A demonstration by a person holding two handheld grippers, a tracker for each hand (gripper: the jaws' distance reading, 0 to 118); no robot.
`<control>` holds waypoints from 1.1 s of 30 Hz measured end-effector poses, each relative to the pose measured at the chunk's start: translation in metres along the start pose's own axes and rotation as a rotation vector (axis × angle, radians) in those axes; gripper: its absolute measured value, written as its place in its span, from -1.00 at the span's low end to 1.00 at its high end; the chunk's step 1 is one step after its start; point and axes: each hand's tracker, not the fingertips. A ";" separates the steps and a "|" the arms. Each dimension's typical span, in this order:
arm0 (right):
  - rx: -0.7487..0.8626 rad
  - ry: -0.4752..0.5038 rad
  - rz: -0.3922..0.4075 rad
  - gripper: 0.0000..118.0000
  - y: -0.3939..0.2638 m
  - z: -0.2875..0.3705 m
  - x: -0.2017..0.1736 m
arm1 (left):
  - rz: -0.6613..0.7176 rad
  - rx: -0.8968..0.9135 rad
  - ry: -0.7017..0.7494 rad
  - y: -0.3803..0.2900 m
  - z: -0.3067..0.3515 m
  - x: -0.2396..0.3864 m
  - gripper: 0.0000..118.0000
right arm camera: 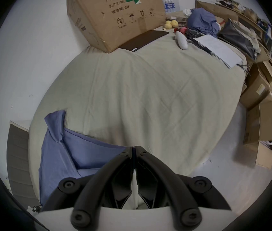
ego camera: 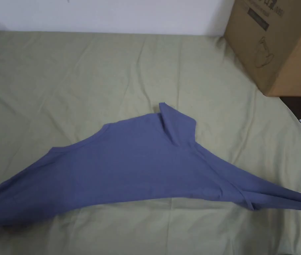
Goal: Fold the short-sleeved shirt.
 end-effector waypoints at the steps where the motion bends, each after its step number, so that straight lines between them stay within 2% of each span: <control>1: 0.003 0.003 0.003 -0.97 -0.006 0.005 0.000 | 0.007 0.003 0.001 -0.001 0.002 -0.004 -0.97; 3: 0.011 0.014 0.005 -0.97 -0.010 0.011 0.003 | 0.013 0.010 0.005 -0.001 0.010 -0.011 -0.93; 4: -0.010 0.035 0.007 -0.96 -0.011 0.013 0.003 | 0.010 0.013 0.000 -0.001 0.013 -0.012 -0.75; 5: -0.001 0.053 0.018 -0.89 -0.012 0.015 0.002 | 0.008 0.020 -0.007 -0.001 0.016 -0.012 -0.31; 6: 0.010 0.070 0.045 -0.72 -0.013 0.017 -0.001 | 0.004 0.037 -0.007 -0.001 0.019 -0.010 0.13; 7: 0.032 0.054 0.089 -0.37 -0.013 0.020 -0.004 | -0.005 0.063 0.007 -0.002 0.027 -0.006 0.49; 8: 0.066 0.036 0.134 0.26 -0.013 0.024 -0.007 | -0.033 0.103 0.019 -0.003 0.032 -0.003 0.84; 9: 0.073 0.028 0.179 0.62 -0.015 0.029 -0.011 | -0.056 0.131 0.025 -0.004 0.038 0.001 0.93; 10: 0.072 0.024 0.227 0.74 -0.017 0.034 -0.016 | -0.082 0.171 0.026 -0.005 0.046 0.007 0.93; 14: 0.209 0.023 0.429 0.74 -0.031 0.069 -0.045 | -0.213 0.333 -0.093 -0.016 0.085 0.041 0.93; 16: 0.320 0.029 0.496 0.74 -0.042 0.087 -0.063 | -0.287 0.447 -0.188 -0.026 0.107 0.065 0.93; 21: 0.561 0.127 0.555 0.75 -0.068 0.124 -0.090 | -0.453 0.601 -0.326 -0.061 0.152 0.118 0.94; 23: 0.627 0.168 0.555 0.85 -0.081 0.136 -0.097 | -0.500 0.663 -0.363 -0.078 0.167 0.135 0.96; 25: 0.646 0.182 0.561 0.96 -0.091 0.140 -0.102 | -0.520 0.702 -0.377 -0.091 0.174 0.146 0.97; 28: 0.677 0.206 0.599 0.98 -0.104 0.146 -0.110 | -0.594 0.748 -0.316 -0.101 0.164 0.148 0.95; 30: 0.684 0.206 0.605 0.95 -0.109 0.146 -0.114 | -0.633 0.747 -0.275 -0.110 0.162 0.153 0.83; 31: 0.684 0.216 0.608 0.90 -0.111 0.147 -0.116 | -0.646 0.742 -0.286 -0.113 0.159 0.153 0.66; 33: 0.684 0.250 0.607 0.59 -0.114 0.148 -0.119 | -0.668 0.742 -0.295 -0.121 0.158 0.153 -0.12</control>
